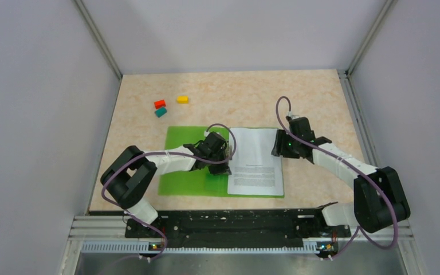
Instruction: Put the files into the folder
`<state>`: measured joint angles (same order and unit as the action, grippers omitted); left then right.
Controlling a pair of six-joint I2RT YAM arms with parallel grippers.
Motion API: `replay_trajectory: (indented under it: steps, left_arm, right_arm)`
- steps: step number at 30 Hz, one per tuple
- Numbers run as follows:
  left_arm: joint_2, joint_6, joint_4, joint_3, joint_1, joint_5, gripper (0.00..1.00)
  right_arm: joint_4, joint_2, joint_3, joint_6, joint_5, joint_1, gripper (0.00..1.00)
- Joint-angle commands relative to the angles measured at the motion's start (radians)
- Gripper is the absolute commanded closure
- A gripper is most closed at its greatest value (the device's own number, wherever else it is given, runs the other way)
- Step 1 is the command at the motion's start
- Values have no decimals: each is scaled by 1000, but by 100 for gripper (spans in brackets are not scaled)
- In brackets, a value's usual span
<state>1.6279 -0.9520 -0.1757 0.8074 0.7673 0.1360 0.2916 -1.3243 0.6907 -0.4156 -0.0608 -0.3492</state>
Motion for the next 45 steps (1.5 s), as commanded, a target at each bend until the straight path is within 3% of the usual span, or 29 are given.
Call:
replay_trajectory:
  steps: [1,7,15,27,38,45]
  left_arm:
    - [2,24,-35,9,3,-64,100]
    - [-48,65,-104,84,1,-79,92]
    - [-161,152,-254,201,-29,-195,79]
    - [-342,280,-301,116,-438,-95,74]
    - [-380,316,-276,44,-657,-35,72]
    - [-368,327,-270,50,-701,-24,72]
  right_arm:
    - [25,33,68,-1,7,5,46]
    - [12,36,88,-30,-16,-26,46]
    - [-54,-53,176,-116,4,-177,54]
    - [-59,-361,433,-142,116,-406,69]
    - [-16,-469,515,-129,175,-464,71]
    - [-11,-484,520,-124,178,-480,71]
